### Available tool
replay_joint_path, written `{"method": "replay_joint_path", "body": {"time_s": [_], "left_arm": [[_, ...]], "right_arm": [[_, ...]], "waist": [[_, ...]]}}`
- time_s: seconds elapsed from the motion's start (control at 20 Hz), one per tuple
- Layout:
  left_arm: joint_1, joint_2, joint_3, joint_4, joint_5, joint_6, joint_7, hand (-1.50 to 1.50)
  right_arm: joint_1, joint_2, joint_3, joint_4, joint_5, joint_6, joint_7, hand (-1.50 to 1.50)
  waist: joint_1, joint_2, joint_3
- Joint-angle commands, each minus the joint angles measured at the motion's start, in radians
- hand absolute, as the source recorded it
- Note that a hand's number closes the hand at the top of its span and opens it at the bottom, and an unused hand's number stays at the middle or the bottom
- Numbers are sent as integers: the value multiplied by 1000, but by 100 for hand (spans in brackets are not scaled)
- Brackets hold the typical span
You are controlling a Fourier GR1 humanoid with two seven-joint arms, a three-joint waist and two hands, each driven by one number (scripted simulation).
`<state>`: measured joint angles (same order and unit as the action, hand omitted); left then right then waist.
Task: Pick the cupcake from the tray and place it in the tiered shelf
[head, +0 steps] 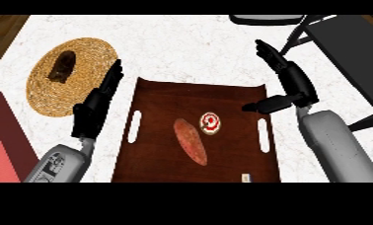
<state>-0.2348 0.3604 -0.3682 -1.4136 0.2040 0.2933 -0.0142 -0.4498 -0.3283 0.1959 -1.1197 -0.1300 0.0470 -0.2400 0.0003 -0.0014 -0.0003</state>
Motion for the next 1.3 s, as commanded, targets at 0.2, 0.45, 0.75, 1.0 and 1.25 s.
{"method": "replay_joint_path", "body": {"time_s": [0.2,0.45,0.75,1.0,1.25], "left_arm": [[-2,-25,24,47,-27,-20,-19,0],[9,-36,15,38,-34,-12,-24,0],[43,-22,34,20,-26,-45,-28,0],[-15,-37,86,38,-47,-79,3,0],[55,-36,109,-82,-76,-94,58,0]], "right_arm": [[-10,-82,119,-299,86,74,341,-150],[-161,-166,224,-330,142,237,545,-150],[-189,-222,299,-516,205,335,774,-150],[-182,-125,274,-595,240,368,926,-150],[-85,-50,259,-671,331,369,948,-150]], "waist": [[-13,-4,-1],[-1,-5,-2],[-9,-6,-1],[0,0,0],[2,0,0]]}}
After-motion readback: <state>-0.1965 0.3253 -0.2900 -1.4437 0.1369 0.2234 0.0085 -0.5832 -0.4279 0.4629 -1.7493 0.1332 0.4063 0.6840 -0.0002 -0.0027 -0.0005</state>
